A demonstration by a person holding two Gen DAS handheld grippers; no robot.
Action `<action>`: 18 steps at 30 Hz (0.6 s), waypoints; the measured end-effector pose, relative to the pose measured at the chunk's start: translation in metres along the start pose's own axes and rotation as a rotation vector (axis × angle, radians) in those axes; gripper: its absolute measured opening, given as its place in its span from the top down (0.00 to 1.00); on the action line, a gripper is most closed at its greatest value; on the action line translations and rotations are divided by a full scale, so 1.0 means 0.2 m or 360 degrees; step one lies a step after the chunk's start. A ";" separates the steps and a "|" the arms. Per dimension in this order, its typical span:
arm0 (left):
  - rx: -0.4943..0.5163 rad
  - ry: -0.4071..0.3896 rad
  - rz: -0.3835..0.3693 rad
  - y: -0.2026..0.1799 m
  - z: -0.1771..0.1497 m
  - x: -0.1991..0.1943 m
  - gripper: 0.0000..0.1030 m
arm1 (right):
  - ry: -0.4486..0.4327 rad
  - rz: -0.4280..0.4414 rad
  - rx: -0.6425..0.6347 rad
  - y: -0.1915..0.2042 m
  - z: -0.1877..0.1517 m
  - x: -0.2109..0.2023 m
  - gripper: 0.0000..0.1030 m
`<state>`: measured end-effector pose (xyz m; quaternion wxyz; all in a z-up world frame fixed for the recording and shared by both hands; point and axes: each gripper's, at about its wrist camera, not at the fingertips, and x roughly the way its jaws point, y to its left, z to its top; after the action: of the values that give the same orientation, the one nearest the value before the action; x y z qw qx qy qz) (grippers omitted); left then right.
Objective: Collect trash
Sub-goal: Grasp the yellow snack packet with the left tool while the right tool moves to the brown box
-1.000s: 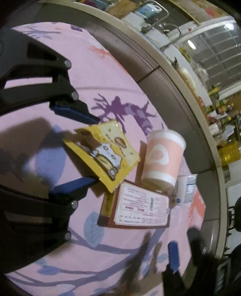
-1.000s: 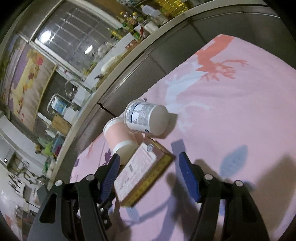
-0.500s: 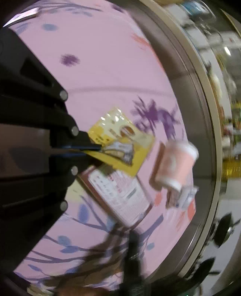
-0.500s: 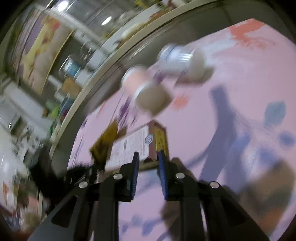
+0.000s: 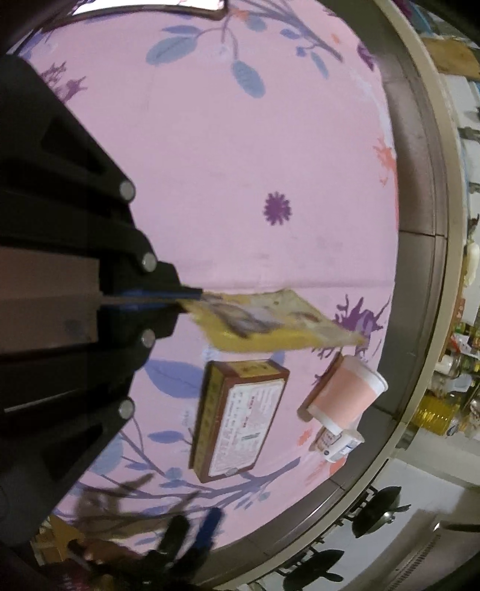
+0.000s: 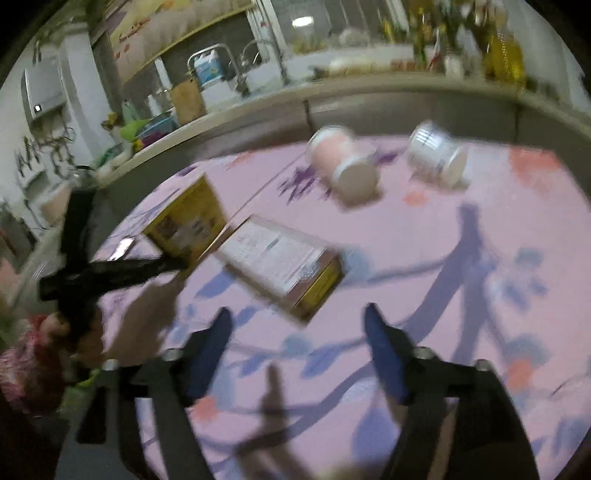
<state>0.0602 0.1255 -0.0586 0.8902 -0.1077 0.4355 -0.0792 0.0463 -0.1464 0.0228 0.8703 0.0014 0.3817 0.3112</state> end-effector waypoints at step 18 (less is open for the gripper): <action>-0.0024 -0.0026 -0.0034 0.02 -0.01 -0.03 0.99 | 0.0218 0.0019 -0.0326 0.08 0.09 0.34 0.37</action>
<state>0.0549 0.1298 -0.0559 0.8920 -0.1198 0.4276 -0.0845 0.0835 -0.0928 -0.0057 0.8360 -0.1065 0.4064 0.3530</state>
